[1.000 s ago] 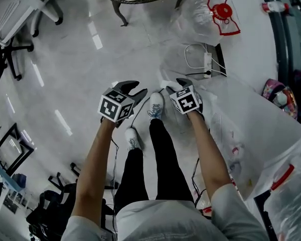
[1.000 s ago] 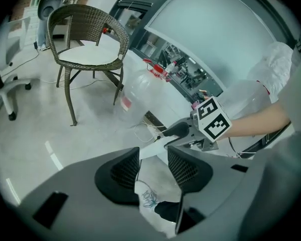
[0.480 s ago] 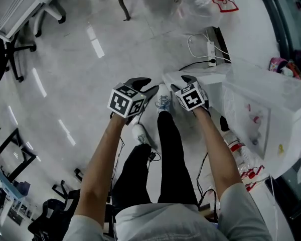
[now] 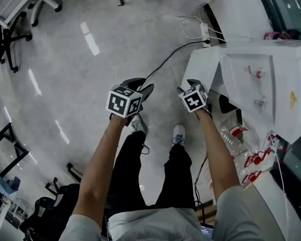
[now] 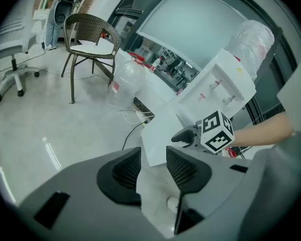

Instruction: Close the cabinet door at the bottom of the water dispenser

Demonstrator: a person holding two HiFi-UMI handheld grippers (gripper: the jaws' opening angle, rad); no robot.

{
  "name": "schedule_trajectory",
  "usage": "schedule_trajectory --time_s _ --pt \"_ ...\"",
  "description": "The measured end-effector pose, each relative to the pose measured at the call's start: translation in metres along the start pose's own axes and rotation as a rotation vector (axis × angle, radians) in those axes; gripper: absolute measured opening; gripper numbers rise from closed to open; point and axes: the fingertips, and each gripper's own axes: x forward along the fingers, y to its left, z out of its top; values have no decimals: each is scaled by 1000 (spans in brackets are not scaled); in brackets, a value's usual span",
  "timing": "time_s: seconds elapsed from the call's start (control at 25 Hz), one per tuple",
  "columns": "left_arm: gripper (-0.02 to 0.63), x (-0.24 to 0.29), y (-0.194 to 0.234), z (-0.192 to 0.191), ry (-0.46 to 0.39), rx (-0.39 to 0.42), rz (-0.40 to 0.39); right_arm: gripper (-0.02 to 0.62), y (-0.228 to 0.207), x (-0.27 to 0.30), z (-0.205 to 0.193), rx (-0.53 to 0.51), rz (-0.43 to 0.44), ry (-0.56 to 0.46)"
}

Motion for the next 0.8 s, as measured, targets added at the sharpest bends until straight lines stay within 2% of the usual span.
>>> schedule_trajectory --time_s 0.12,0.28,0.48,0.64,0.8 --pt "173 10 -23 -24 -2 -7 4 259 -9 -8 -53 18 -48 27" --pt "173 25 -50 -48 -19 -24 36 259 -52 -27 -110 68 -186 9" --pt "173 48 -91 -71 -34 -35 51 259 -98 -43 -175 92 -288 5" --pt "173 59 -112 -79 -40 -40 67 258 -115 -50 -199 115 -298 -15" --pt "173 50 -130 -69 -63 -35 90 267 -106 -61 -203 102 -268 -24"
